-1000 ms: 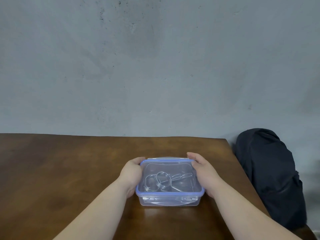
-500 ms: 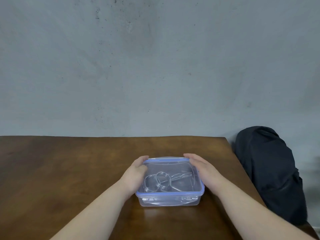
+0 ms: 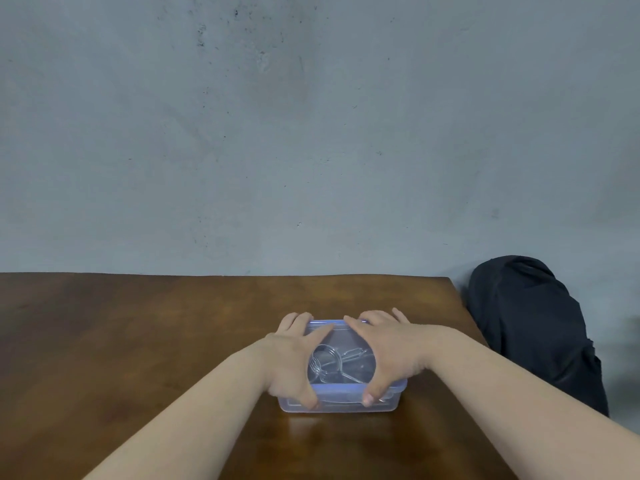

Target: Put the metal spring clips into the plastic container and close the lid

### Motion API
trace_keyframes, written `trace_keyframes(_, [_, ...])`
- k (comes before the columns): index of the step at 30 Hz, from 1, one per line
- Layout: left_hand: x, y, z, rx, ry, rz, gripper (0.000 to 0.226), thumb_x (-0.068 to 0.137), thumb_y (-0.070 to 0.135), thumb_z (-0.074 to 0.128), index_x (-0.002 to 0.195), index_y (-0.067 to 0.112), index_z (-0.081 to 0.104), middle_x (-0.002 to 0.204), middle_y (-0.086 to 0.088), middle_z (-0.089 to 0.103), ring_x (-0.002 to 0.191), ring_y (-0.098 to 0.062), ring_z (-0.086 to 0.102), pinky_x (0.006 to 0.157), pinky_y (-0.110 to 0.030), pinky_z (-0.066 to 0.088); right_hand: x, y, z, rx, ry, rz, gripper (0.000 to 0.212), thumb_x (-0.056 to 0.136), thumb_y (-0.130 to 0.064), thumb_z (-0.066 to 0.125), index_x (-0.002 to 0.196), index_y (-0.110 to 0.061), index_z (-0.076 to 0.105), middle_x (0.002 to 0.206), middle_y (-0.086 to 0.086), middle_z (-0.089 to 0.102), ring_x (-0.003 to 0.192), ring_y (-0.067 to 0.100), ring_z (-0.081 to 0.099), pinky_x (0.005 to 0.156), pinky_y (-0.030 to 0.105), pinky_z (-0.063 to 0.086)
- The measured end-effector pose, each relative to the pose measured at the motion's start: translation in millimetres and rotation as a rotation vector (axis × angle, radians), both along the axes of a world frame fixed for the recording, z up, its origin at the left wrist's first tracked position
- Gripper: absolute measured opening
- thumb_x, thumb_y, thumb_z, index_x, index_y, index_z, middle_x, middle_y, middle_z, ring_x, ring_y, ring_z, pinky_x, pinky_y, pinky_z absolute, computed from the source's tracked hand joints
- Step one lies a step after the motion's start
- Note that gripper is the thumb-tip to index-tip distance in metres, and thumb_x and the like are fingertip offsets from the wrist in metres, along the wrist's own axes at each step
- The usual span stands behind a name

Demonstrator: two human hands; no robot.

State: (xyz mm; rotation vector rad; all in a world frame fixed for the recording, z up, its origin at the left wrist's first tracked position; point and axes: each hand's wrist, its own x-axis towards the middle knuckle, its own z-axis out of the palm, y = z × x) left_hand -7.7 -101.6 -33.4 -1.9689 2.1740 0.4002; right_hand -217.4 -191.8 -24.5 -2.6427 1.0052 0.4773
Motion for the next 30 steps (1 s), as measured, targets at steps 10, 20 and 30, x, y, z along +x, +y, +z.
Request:
trace_keyframes(10, [-5.9,8.0,-1.9,-0.077,0.037,0.003,0.116,0.071,0.045,0.073,0.160,0.029,0.000,0.169,-0.001,-0.009,0.153,-0.024,-0.017,0.119,-0.045,0.029,10.6,17.3,-6.9,-0.071,0.034,-0.051,0.127,0.071,-0.052,0.076,0.160,-0.034,-0.012,0.170,0.007,-0.004,0.156,0.030,-0.009,0.123,0.061,0.014])
trace_keyframes(20, [3.3,19.9,-21.0,-0.204,0.199,0.031,0.115,0.076,0.049,0.071,0.161,0.022,-0.002,0.169,0.010,-0.012,0.153,-0.012,-0.019,0.124,-0.035,0.024,-5.2,36.0,-18.9,-0.155,-0.161,-0.057,0.112,0.078,-0.040,0.064,0.163,-0.027,-0.008,0.171,-0.004,-0.022,0.153,0.016,-0.027,0.115,0.038,0.037])
trace_keyframes(30, [5.3,40.1,-22.8,-0.254,0.350,0.067,0.138,0.057,0.076,0.080,0.161,0.028,0.002,0.166,0.013,-0.011,0.152,-0.010,-0.020,0.127,-0.042,0.009,-25.4,51.1,-20.4,-0.045,-0.292,-0.105,0.123,0.078,-0.059,0.077,0.162,-0.035,-0.010,0.161,-0.017,-0.037,0.147,0.007,-0.035,0.122,0.042,0.025])
